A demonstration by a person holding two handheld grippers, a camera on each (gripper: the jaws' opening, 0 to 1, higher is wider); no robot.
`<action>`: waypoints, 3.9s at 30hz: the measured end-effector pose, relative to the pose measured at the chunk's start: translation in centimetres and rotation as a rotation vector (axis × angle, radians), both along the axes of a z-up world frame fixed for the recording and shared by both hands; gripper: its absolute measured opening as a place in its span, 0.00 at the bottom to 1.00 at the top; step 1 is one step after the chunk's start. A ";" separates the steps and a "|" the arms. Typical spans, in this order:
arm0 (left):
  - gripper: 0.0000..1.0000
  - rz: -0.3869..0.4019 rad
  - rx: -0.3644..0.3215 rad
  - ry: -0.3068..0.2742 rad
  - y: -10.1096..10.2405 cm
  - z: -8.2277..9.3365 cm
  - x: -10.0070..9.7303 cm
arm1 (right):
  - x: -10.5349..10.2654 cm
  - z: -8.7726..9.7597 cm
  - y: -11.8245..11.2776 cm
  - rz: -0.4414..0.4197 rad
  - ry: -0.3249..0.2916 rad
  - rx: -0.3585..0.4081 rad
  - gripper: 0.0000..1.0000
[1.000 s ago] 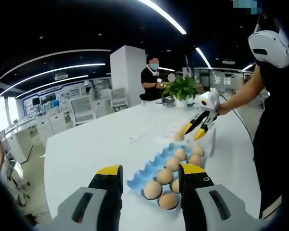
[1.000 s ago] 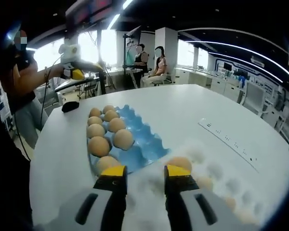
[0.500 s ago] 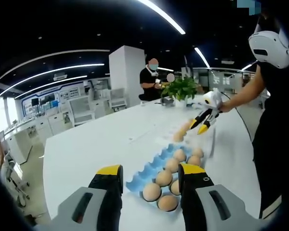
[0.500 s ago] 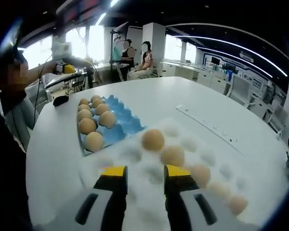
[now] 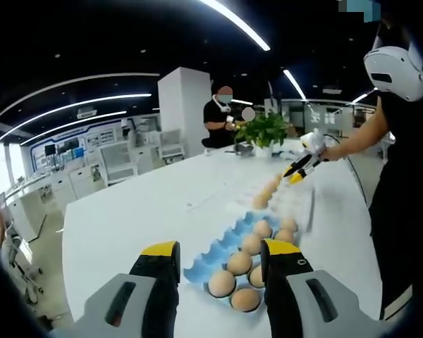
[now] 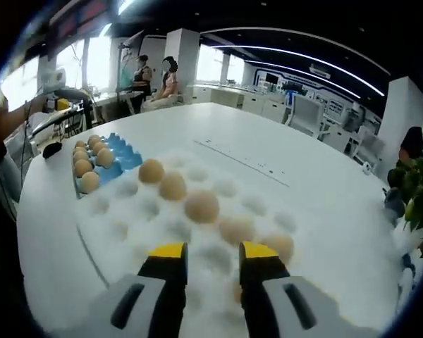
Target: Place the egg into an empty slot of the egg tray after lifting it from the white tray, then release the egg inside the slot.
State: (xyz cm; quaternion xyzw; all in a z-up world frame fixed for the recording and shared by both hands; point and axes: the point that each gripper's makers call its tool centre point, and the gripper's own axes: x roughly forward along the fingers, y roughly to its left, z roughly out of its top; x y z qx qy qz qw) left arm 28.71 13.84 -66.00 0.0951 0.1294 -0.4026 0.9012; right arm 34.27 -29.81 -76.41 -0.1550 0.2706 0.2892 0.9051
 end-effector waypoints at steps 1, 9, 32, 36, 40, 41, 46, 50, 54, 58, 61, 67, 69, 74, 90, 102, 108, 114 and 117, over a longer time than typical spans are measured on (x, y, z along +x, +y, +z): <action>0.46 0.001 -0.002 0.000 0.0 0.0 0.0 | 0.1 0.0 -0.5 -0.017 -0.001 0.006 0.29; 0.46 0.001 0.002 -0.002 0.0 0.0 0.0 | 0.3 -1.1 -3.2 -0.100 0.023 -0.011 0.29; 0.46 0.005 0.006 -0.014 0.1 0.5 0.0 | 0.5 -1.7 -3.8 -0.200 0.060 0.107 0.25; 0.46 0.003 0.005 -0.014 0.0 0.5 0.0 | 0.0 -0.1 -3.6 -0.190 0.021 0.108 0.25; 0.46 0.004 0.006 -0.012 0.2 0.3 0.0 | -0.4 2.5 -1.6 -0.152 -0.023 0.145 0.25; 0.46 0.005 0.007 -0.012 0.3 0.3 0.0 | -0.6 3.2 -0.1 -0.124 -0.025 0.183 0.25; 0.46 0.011 0.009 -0.010 0.5 0.2 0.1 | -0.9 4.2 5.9 0.021 -0.037 0.195 0.25; 0.46 0.014 0.006 -0.011 0.5 0.3 0.0 | -0.9 4.4 10.1 0.104 -0.033 0.224 0.25; 0.46 0.013 0.011 -0.011 0.5 0.3 -0.1 | -1.3 4.3 14.1 0.207 -0.020 0.231 0.26; 0.46 0.018 0.011 -0.009 0.7 0.3 -0.1 | -1.2 3.7 16.5 0.266 0.008 0.243 0.26; 0.46 0.016 0.011 -0.008 0.6 0.2 -0.1 | -1.6 3.0 18.7 0.319 0.015 0.228 0.26; 0.46 0.018 0.012 -0.006 0.6 0.1 0.0 | -1.9 1.7 21.8 0.391 0.033 0.216 0.26; 0.46 0.014 0.011 -0.006 0.5 0.1 0.0 | -1.9 1.1 22.5 0.415 0.038 0.199 0.26; 0.46 0.018 0.011 -0.008 0.6 0.1 0.0 | -1.6 0.6 23.5 0.433 0.053 0.200 0.26; 0.46 0.014 0.007 -0.005 0.3 0.0 0.1 | -1.8 -1.1 24.2 0.470 0.088 0.159 0.26; 0.45 0.012 0.010 -0.009 0.3 0.3 0.2 | -1.7 -1.5 24.6 0.492 0.100 0.148 0.26; 0.45 0.008 0.010 -0.012 0.1 0.4 0.4 | -1.8 -1.6 24.4 0.503 0.105 0.147 0.26; 0.45 0.004 0.010 -0.012 -0.1 0.4 0.5 | -1.9 -1.6 24.4 0.520 0.114 0.163 0.26; 0.45 0.004 0.008 -0.014 -0.2 0.5 0.5 | -1.8 -1.7 24.6 0.529 0.125 0.162 0.26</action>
